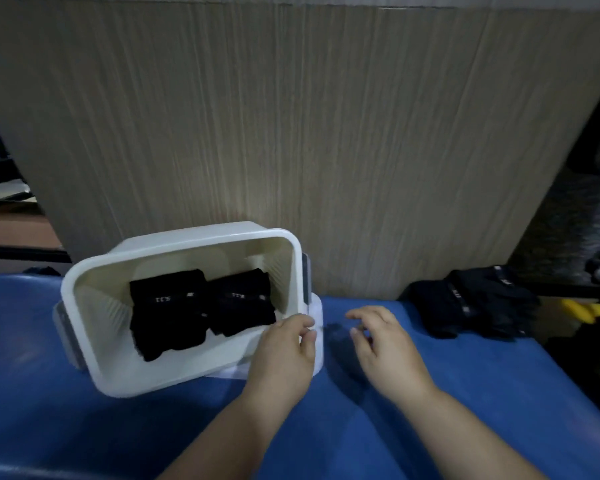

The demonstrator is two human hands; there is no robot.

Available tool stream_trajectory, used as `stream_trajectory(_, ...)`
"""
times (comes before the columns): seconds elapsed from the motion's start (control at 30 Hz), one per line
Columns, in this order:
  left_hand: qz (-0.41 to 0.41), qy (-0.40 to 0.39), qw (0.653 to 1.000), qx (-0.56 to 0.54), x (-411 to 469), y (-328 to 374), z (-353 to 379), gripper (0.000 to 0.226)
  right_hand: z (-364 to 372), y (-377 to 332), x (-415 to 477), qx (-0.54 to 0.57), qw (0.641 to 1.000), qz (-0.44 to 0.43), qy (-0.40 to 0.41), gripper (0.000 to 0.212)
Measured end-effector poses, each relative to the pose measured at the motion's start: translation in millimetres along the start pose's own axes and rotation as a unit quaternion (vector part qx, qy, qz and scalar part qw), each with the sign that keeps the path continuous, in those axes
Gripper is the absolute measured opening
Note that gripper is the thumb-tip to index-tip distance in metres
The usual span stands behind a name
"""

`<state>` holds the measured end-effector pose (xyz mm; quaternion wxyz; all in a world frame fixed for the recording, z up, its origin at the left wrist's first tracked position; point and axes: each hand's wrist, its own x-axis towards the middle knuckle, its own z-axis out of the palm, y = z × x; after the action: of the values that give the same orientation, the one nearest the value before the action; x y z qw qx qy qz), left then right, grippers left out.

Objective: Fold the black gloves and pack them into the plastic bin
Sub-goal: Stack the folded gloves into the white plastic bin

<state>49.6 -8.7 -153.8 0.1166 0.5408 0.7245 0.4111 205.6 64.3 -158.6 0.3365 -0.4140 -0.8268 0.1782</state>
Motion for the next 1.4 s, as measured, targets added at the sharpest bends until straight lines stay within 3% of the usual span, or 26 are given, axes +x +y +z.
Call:
stream_trajectory(0.23,-0.011,-0.09,0.996,-0.005,13.9,35.2,61.3,0.023,-34.0,55.2,-5.3,-0.016,0.991,0.09,0.093,0.025)
stream_trajectory(0.53,-0.036,-0.155,0.987,-0.009,36.1,67.7,116.5,0.025,-62.6,90.5,-3.2,-0.06,0.981,0.13,0.132,0.031)
stream_trajectory(0.83,0.0,-0.134,0.987,-0.089,63.5,116.3,159.0,0.021,-105.1,120.8,4.3,-0.096,0.942,0.172,0.273,0.025)
stream_trajectory(1.0,0.042,-0.085,0.993,-0.066,81.3,143.0,178.1,0.018,-114.0,133.6,6.4,-0.11,0.917,0.202,0.327,0.028)
stream_trajectory(1.13,0.021,-0.126,0.992,-0.021,94.1,156.7,193.6,0.029,-114.7,145.9,9.9,-0.121,0.916,0.23,0.305,0.04)
stream_trajectory(1.4,-0.022,-0.198,0.972,0.127,111.0,180.7,210.7,0.054,-116.4,163.5,13.3,-0.018,0.937,0.258,0.234,0.045)
